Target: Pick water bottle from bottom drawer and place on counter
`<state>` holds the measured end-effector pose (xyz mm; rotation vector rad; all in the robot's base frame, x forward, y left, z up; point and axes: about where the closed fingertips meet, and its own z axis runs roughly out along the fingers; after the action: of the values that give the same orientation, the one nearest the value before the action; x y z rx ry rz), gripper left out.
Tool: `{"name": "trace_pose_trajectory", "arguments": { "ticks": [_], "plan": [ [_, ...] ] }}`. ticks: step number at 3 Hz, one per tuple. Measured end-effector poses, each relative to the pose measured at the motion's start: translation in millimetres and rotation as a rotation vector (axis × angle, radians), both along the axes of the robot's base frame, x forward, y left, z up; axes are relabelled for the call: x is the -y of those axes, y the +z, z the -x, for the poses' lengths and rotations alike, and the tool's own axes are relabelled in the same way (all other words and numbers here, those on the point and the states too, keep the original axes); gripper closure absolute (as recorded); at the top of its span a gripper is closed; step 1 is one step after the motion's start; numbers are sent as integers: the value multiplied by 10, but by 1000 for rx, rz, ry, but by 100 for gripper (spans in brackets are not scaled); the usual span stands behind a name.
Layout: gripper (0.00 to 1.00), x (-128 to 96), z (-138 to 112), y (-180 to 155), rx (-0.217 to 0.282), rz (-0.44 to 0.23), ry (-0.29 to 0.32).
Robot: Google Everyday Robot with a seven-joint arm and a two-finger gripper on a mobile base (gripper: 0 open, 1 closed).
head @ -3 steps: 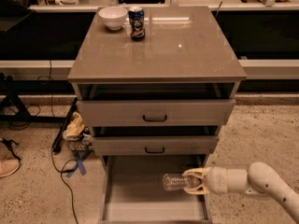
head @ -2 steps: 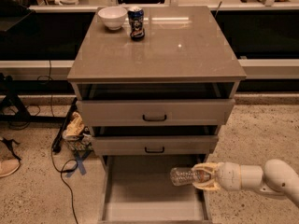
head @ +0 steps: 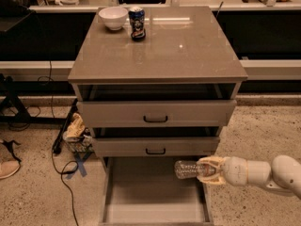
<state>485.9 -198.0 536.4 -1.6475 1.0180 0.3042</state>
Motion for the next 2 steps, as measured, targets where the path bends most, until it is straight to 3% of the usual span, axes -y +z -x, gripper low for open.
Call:
{"name": "trace_pose_trajectory", "arguments": {
  "ticks": [1,2],
  "plan": [
    [100,390,-201,775,120,-45,-35],
    [100,638,-265,1335,210,-50,-48]
  ]
}}
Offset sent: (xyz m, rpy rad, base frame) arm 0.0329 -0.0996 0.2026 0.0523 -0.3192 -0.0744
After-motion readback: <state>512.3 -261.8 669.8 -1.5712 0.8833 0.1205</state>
